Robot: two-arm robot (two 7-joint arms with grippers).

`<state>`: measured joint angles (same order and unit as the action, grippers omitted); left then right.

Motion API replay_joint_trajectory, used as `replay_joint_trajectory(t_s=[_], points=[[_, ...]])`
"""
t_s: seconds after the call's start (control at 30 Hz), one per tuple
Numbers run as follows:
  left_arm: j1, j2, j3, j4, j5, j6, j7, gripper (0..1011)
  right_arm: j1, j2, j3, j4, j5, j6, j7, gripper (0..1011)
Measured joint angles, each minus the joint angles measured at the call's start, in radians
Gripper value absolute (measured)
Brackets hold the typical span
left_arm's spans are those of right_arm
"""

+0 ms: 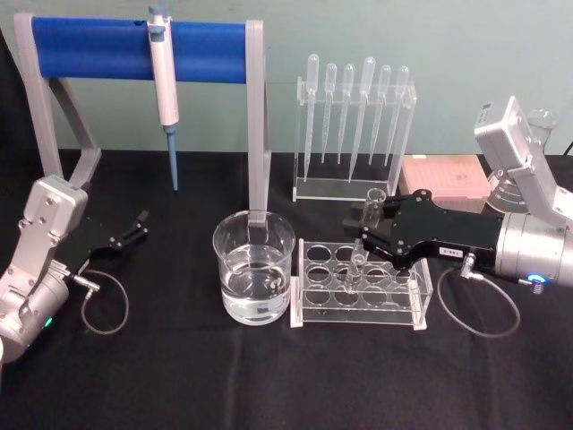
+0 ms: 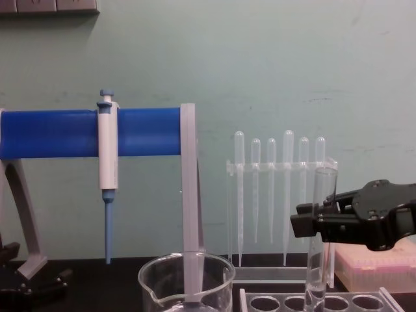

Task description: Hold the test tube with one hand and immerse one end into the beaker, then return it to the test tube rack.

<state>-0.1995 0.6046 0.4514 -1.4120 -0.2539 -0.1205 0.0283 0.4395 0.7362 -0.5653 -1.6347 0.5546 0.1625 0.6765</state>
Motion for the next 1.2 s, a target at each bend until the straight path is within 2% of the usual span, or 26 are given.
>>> replay_joint_trajectory(t_s=[0.77,1.2], points=[[0.0,0.0,0.0,0.0,0.0,0.0,0.0,1000,-0.003,-0.029,-0.011,0.046,-0.036,-0.011,0.007,238],[0.0,0.0,0.0,0.0,0.0,0.0,0.0,1000,-0.003,-0.028,-0.011,0.045,-0.036,-0.011,0.009,244]])
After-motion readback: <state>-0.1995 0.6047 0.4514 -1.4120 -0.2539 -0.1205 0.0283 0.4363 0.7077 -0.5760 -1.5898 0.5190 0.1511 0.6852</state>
